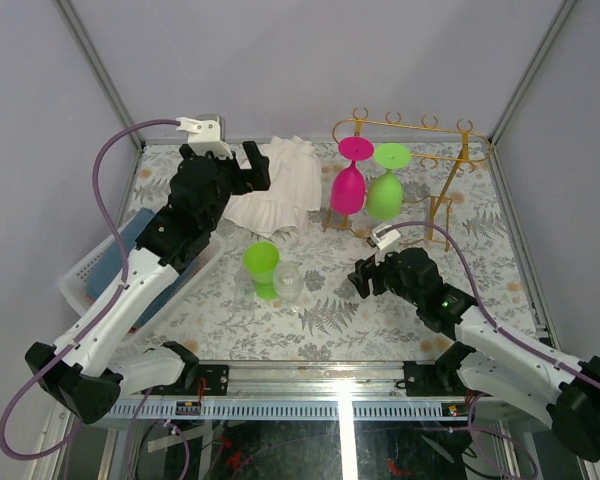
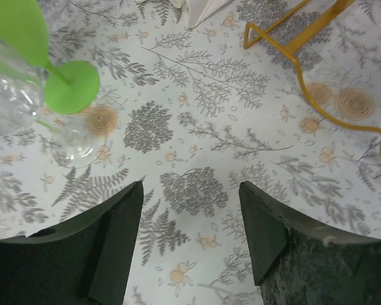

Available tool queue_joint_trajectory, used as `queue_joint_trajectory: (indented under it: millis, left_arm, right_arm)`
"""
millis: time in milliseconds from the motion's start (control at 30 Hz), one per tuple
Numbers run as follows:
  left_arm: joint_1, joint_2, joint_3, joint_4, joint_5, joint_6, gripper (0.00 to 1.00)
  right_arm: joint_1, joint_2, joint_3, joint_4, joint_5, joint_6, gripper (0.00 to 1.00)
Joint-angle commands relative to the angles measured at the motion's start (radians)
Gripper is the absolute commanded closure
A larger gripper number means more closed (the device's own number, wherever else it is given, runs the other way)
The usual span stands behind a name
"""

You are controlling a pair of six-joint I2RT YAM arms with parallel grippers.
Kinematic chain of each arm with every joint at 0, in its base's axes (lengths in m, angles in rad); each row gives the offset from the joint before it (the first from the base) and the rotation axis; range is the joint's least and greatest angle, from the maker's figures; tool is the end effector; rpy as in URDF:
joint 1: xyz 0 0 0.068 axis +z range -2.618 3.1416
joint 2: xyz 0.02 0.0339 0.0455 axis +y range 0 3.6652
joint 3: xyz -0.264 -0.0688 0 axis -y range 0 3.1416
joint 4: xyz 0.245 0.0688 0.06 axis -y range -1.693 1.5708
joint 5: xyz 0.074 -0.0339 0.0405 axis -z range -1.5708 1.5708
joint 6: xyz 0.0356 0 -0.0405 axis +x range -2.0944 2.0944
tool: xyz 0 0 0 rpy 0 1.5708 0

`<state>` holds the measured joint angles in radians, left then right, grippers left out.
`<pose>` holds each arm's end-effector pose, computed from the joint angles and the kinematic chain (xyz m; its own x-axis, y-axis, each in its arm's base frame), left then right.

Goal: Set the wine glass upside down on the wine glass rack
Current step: Move the wine rack to the center of the board, then pick up the wine glass at the center of the board.

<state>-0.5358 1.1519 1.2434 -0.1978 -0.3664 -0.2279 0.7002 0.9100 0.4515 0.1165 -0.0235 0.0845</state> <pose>0.2281 -0.1206 0.4254 -0.1274 -0.1697 -0.9772 0.1453 0.9714 -0.1876 0.1581 0.1343 0.2305 -0.3113 -0.1520 -0.9381 -0.6371 0.7658 0.0874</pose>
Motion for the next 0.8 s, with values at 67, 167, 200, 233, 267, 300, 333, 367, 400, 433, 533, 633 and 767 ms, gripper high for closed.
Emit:
queue_joint_trajectory:
  millis: [67, 167, 200, 233, 267, 300, 333, 367, 400, 433, 533, 633, 767]
  left_arm:
    - [0.005, -0.040, 0.024, -0.183, 0.163, -0.039, 0.00]
    - [0.005, -0.030, 0.043, -0.273, 0.211, -0.062, 0.00]
    - [0.006, -0.024, 0.051, -0.302, 0.215, -0.076, 0.00]
    - [0.006, -0.014, 0.063, -0.334, 0.215, -0.089, 0.00]
    - [0.005, -0.006, 0.076, -0.362, 0.215, -0.100, 0.00]
    - [0.005, 0.003, 0.092, -0.394, 0.209, -0.109, 0.00]
    - [0.005, 0.014, 0.109, -0.421, 0.199, -0.117, 0.00]
    - [0.005, 0.021, 0.125, -0.446, 0.191, -0.124, 0.00]
    - [0.005, 0.027, 0.138, -0.469, 0.186, -0.131, 0.00]
    - [0.005, 0.031, 0.147, -0.482, 0.193, -0.133, 0.00]
    - [0.005, 0.030, 0.150, -0.495, 0.200, -0.151, 0.00]
    - [0.006, 0.011, 0.127, -0.478, 0.155, -0.183, 0.00]
    - [0.004, 0.047, 0.140, -0.499, 0.168, -0.181, 0.00]
  right_arm:
    - [0.005, -0.148, -0.064, -0.048, -0.048, 0.253, 0.13]
    - [0.005, -0.196, -0.094, -0.053, -0.062, 0.287, 0.00]
    - [0.005, -0.205, -0.105, -0.050, -0.067, 0.297, 0.01]
    - [0.005, -0.214, -0.113, -0.050, -0.074, 0.304, 0.01]
    - [0.005, -0.214, -0.120, -0.051, -0.084, 0.307, 0.01]
    - [0.005, -0.212, -0.125, -0.053, -0.092, 0.314, 0.01]
    - [0.005, -0.209, -0.126, -0.059, -0.095, 0.331, 0.01]
    - [0.005, -0.202, -0.126, -0.071, -0.095, 0.353, 0.01]
    - [0.005, -0.190, -0.122, -0.081, -0.106, 0.371, 0.01]
    - [0.005, -0.174, -0.119, -0.088, -0.122, 0.377, 0.01]
    - [0.005, -0.106, -0.077, -0.165, -0.119, 0.386, 0.01]
    - [0.005, -0.078, -0.056, -0.200, -0.127, 0.367, 0.01]
    - [0.005, -0.119, -0.052, -0.222, -0.109, 0.377, 0.01]
